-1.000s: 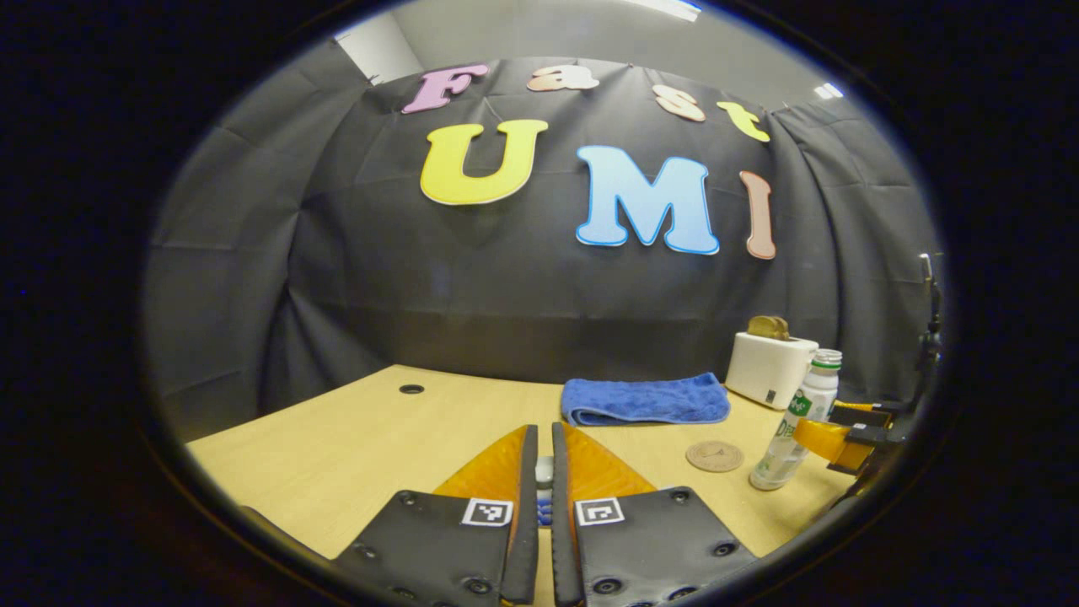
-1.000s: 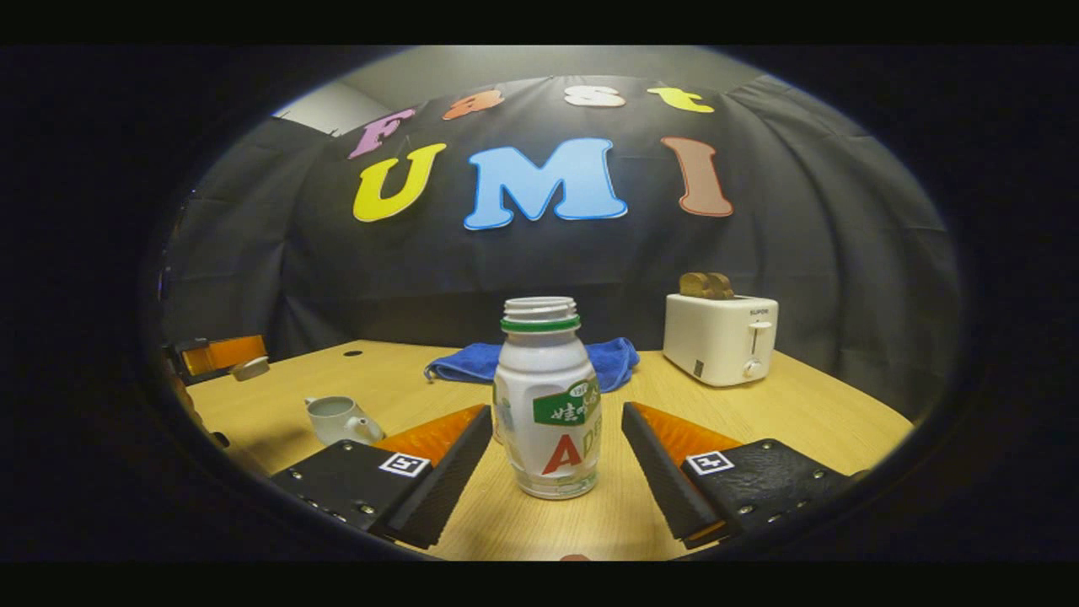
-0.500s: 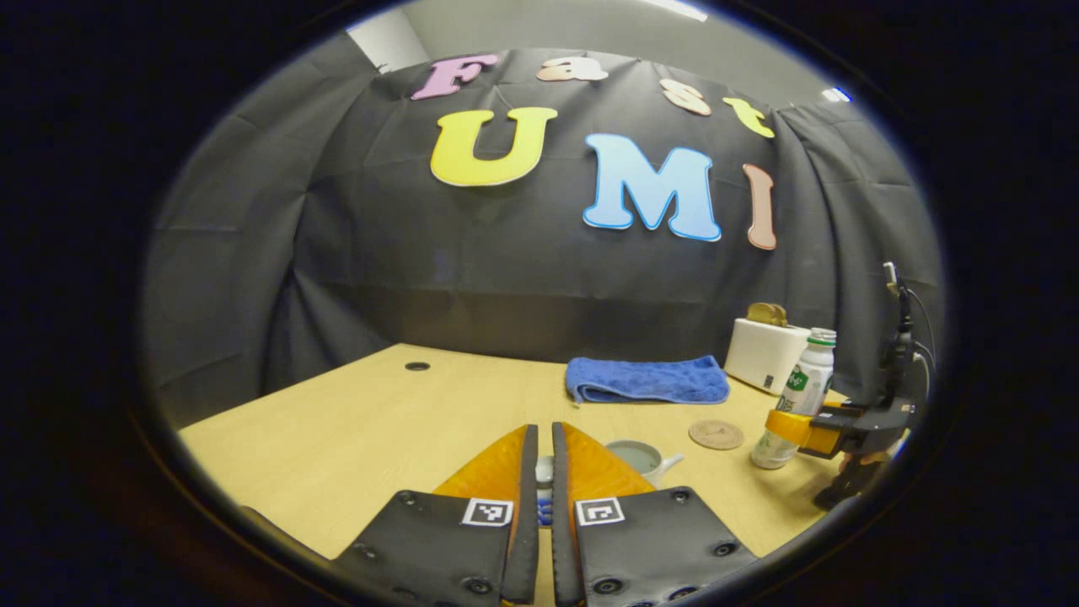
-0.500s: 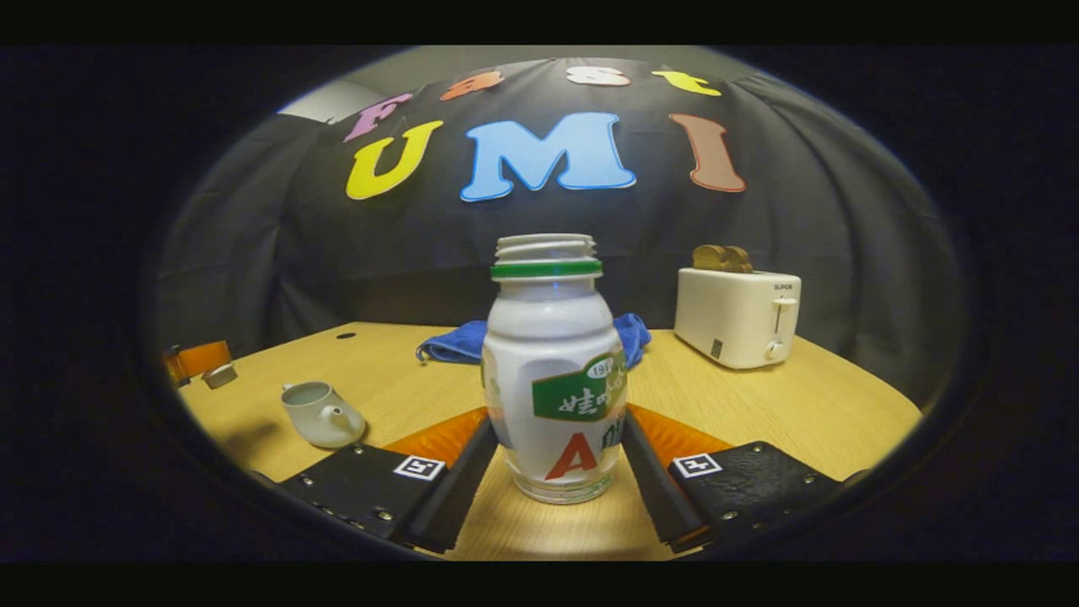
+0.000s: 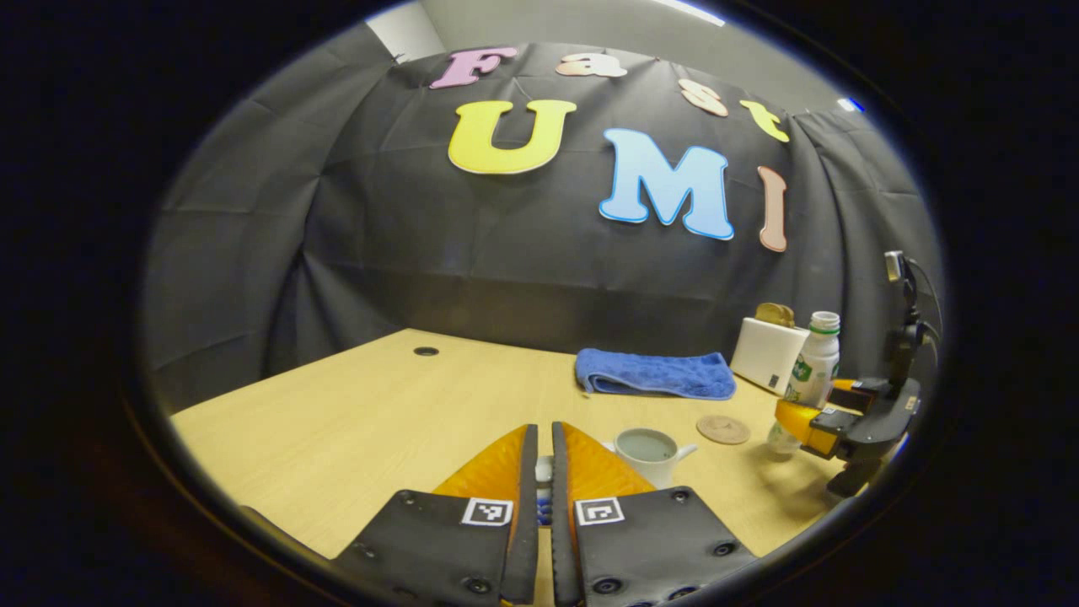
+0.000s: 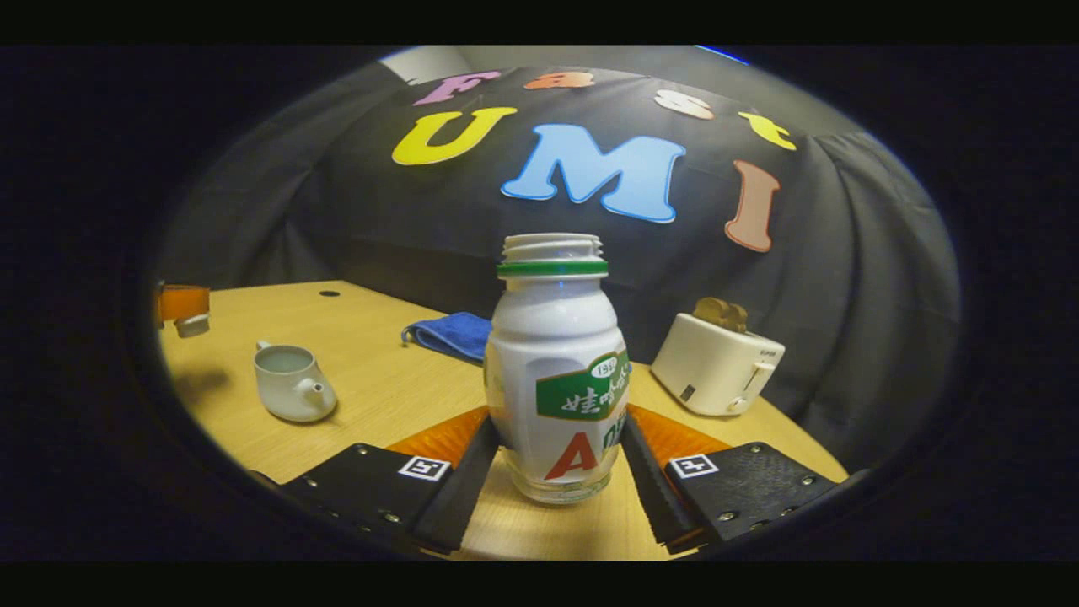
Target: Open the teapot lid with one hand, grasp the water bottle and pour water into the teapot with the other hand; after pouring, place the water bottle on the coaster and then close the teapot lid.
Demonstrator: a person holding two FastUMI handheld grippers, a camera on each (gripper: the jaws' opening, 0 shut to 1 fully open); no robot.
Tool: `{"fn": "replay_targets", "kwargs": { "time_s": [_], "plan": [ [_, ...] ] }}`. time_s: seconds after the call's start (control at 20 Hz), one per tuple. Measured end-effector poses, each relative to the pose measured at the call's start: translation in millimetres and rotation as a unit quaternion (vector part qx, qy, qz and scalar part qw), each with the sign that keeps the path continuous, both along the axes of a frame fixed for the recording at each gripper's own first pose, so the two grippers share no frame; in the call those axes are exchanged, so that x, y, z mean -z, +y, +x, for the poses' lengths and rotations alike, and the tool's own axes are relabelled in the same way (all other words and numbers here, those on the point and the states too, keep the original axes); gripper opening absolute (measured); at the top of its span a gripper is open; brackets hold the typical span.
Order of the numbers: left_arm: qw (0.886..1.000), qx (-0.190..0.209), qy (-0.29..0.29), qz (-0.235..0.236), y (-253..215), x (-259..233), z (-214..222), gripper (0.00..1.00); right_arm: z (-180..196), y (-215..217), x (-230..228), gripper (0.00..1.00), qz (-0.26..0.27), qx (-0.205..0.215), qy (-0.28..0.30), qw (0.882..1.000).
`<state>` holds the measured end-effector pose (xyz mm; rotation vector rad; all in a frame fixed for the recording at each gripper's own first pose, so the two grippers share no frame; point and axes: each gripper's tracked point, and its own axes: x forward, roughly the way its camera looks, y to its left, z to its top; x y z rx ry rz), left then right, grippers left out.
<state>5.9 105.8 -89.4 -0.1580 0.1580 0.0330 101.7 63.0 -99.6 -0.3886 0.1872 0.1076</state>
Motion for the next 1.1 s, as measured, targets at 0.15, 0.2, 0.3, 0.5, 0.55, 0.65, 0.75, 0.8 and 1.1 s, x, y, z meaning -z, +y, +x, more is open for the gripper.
{"fn": "replay_targets", "kwargs": {
  "time_s": [0.15, 0.2, 0.3, 0.5, 0.55, 0.65, 0.75, 0.8, 1.1],
  "plan": [
    [1.000, -0.012, 0.001, 0.015, 12, -1, -3, 0.17, 1, 8, -16, 0.80, -0.099, -0.003, -0.024, 0.995],
    [1.000, -0.015, 0.003, 0.016, 15, -1, -4, 0.13, 2, 11, -22, 0.80, -0.133, -0.005, -0.031, 0.991],
    [1.000, -0.017, 0.003, 0.009, 19, -1, -4, 0.13, 5, 20, -28, 0.80, -0.188, -0.014, -0.041, 0.981],
    [1.000, -0.027, 0.001, -0.002, 29, -5, -8, 0.17, 11, 38, -35, 0.80, -0.272, -0.029, -0.057, 0.960],
    [1.000, -0.031, 0.000, -0.001, 32, -6, -10, 0.13, 15, 41, -37, 0.80, -0.292, -0.031, -0.062, 0.954],
    [0.999, -0.043, -0.002, 0.005, 43, -10, -14, 0.13, 19, 47, -40, 0.80, -0.325, -0.034, -0.071, 0.942],
    [0.998, -0.055, -0.003, 0.016, 53, -12, -17, 0.17, 24, 53, -39, 0.80, -0.358, -0.037, -0.077, 0.930],
    [0.998, -0.062, -0.003, 0.021, 58, -13, -19, 0.17, 26, 56, -39, 0.80, -0.372, -0.038, -0.079, 0.924],
    [0.998, -0.067, 0.006, 0.013, 70, -3, -22, 0.13, 23, 66, -35, 0.80, -0.447, -0.040, -0.104, 0.888]
  ]
}}
